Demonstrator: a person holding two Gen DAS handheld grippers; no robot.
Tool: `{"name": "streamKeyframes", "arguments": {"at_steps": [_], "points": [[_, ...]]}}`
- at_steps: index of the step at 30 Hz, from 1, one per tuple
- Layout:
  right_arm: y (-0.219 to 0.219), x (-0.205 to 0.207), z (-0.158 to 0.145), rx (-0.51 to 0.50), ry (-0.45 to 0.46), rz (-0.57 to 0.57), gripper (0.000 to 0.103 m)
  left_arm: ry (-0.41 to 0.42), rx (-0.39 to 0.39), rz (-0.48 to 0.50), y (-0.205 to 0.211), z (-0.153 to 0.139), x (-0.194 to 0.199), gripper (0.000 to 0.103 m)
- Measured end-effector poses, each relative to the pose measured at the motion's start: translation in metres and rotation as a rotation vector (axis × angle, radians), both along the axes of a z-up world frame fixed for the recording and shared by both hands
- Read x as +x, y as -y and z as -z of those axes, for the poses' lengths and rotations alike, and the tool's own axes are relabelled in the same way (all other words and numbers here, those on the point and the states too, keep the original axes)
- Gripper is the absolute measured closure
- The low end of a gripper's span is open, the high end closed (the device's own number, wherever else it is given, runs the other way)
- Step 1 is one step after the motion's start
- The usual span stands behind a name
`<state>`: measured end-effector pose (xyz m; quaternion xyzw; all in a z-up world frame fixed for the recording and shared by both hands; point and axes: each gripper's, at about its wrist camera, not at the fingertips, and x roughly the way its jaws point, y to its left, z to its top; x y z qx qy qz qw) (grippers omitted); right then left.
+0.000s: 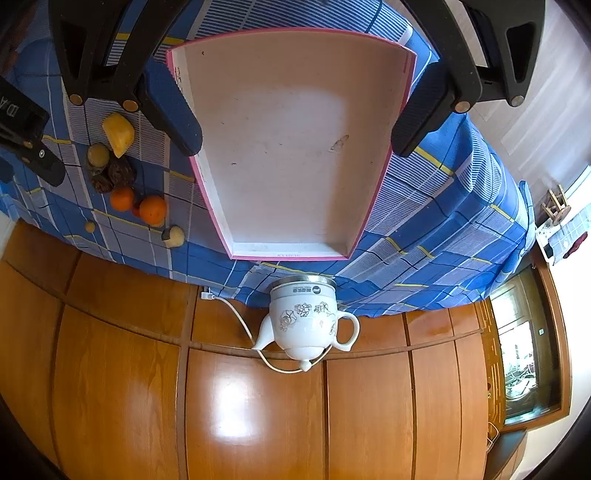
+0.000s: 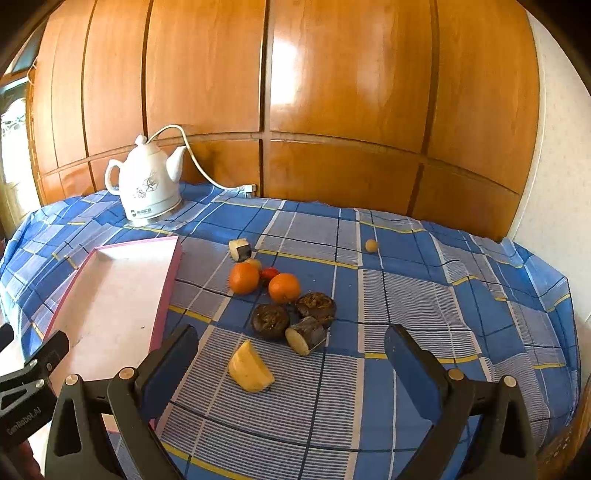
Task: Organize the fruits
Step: 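Move the left tool toward the yellow mango slice beside the tray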
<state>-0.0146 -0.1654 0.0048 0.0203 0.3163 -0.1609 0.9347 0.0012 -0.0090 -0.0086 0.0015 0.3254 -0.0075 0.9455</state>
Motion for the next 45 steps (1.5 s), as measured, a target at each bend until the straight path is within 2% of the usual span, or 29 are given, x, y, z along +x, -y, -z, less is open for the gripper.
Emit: {"name": "streamKeyframes", "arguments": {"at_steps": [38,45], "points": [[-0.006,-0.005,-0.012,-0.066,0.058,-0.004,0.001,-0.008,-0.004,0.007,0.007,0.001,0.000,0.000],[-0.005,-0.002,-0.009,-0.065,0.039,-0.010,0.001,-0.025,-0.034,0.050,0.010,0.002,0.001,0.000]]}}
